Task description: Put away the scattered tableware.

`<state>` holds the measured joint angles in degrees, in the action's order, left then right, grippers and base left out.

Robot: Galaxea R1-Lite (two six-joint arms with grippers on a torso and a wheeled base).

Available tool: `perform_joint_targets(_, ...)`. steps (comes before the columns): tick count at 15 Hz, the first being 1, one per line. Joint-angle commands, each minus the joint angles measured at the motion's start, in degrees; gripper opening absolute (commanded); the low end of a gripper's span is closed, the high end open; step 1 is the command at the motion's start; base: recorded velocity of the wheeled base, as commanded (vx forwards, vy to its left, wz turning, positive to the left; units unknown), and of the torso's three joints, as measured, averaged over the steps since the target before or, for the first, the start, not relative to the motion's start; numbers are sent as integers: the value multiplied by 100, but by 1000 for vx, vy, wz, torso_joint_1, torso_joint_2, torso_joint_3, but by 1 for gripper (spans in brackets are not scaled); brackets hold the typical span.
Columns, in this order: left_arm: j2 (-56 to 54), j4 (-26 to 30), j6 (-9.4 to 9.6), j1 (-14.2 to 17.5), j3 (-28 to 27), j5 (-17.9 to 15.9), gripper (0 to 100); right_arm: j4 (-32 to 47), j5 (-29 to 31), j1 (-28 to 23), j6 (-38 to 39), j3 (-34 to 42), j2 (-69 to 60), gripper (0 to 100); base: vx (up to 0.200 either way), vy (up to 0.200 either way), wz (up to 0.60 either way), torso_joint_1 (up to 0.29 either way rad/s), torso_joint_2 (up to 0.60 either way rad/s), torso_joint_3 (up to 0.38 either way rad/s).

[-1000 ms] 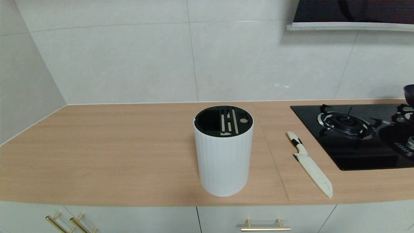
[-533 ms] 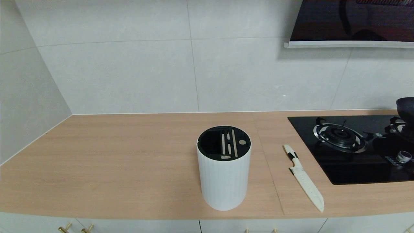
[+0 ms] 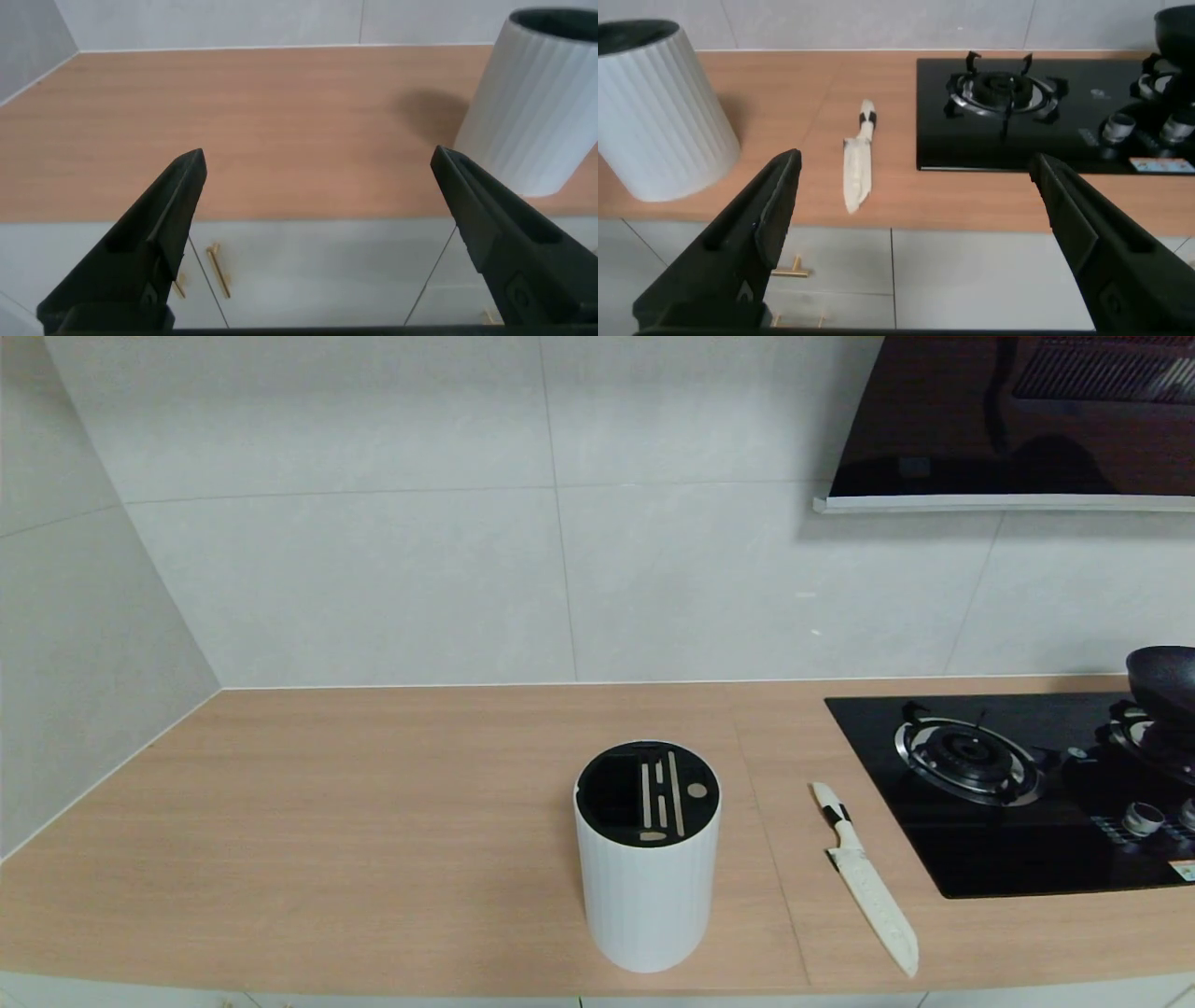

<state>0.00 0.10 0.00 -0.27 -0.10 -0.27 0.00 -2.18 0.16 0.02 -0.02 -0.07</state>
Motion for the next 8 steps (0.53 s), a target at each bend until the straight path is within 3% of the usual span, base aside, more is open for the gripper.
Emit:
perform_joint_targets(1, 0, -1, 0, 0, 1, 0, 100, 0, -2, 2, 6, -6, 7, 100, 0, 0, 0, 183, -383, -198)
perform_joint_targets(3, 0, 8, 0, 0, 1, 0, 100, 0, -2, 2, 6, 2, 7, 100, 0, 0, 0, 124, -266, -129)
perform_joint_targets(8, 0, -1, 0, 0, 1, 0, 100, 0, -2, 2, -2, 2, 7, 100, 0, 0, 0, 4, -11, -5)
